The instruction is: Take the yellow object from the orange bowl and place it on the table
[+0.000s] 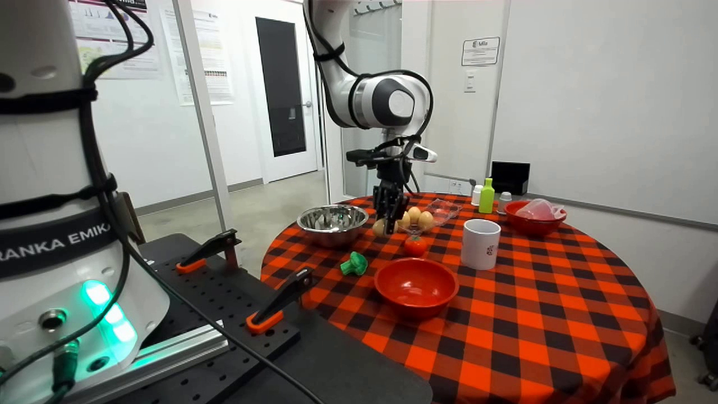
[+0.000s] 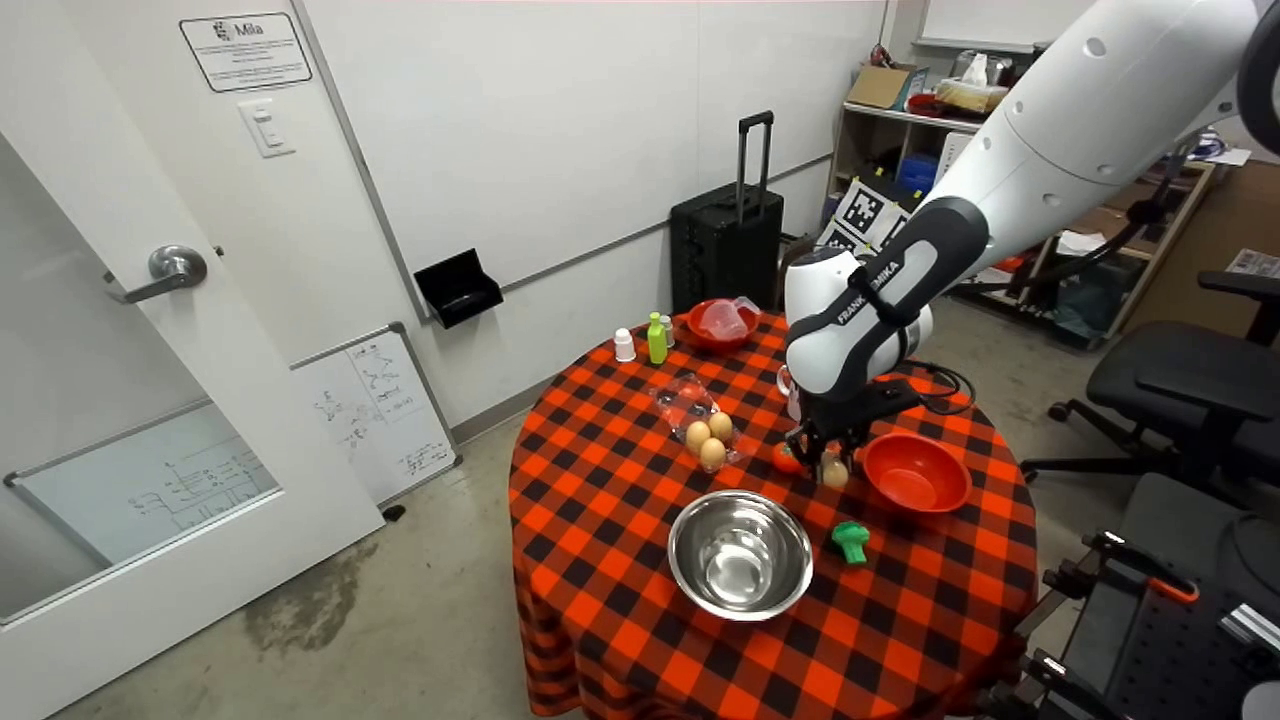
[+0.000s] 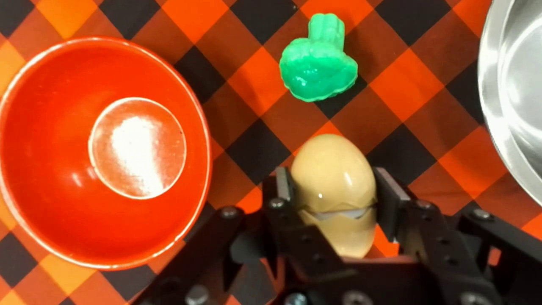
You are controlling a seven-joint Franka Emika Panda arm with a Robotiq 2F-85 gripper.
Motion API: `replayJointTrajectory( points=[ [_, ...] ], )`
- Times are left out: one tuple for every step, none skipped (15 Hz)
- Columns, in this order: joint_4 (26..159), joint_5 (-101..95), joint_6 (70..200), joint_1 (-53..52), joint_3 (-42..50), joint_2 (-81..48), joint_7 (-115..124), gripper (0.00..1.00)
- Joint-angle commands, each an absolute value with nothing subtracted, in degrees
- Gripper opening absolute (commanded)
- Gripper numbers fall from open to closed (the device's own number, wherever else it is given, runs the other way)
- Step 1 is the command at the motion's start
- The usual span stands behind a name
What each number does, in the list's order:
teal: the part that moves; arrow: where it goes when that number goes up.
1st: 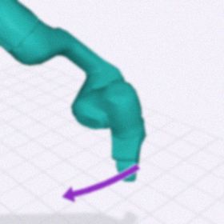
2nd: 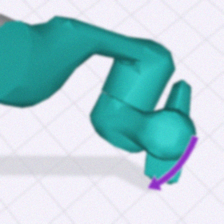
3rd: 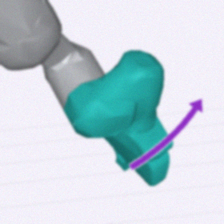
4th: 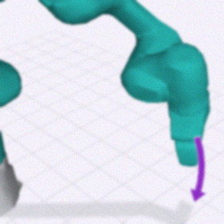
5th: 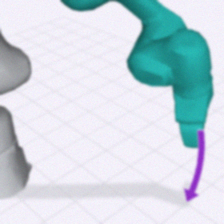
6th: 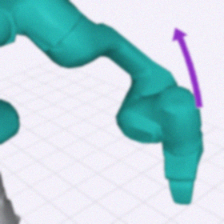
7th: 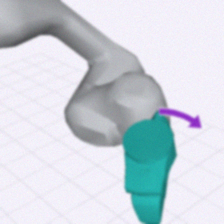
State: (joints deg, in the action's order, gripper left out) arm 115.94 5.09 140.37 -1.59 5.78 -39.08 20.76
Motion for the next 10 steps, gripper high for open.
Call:
replayJointTrajectory(
  points=[
    [111.74,7.33,141.48,-0.29,4.85,-43.70,20.04,0.23],
    [110.98,7.53,141.90,-0.24,4.94,-44.71,20.21,0.23],
    [110.25,7.83,142.36,-0.14,5.00,-45.60,20.27,0.23],
    [109.41,8.22,142.59,0.08,4.96,-46.65,20.28,0.23],
    [108.63,8.55,142.77,0.25,4.91,-47.57,20.30,0.23],
    [107.86,8.87,142.71,0.36,4.86,-48.48,20.35,0.23],
    [107.17,9.10,142.55,0.44,4.84,-49.27,20.37,0.23],
    [106.53,9.28,142.44,0.49,4.83,-49.97,20.44,0.23],
    [106.11,9.46,142.37,0.53,4.81,-50.45,20.47,0.23],
    [105.78,9.78,142.37,0.60,4.73,-50.91,20.50,0.23]
  ],
)
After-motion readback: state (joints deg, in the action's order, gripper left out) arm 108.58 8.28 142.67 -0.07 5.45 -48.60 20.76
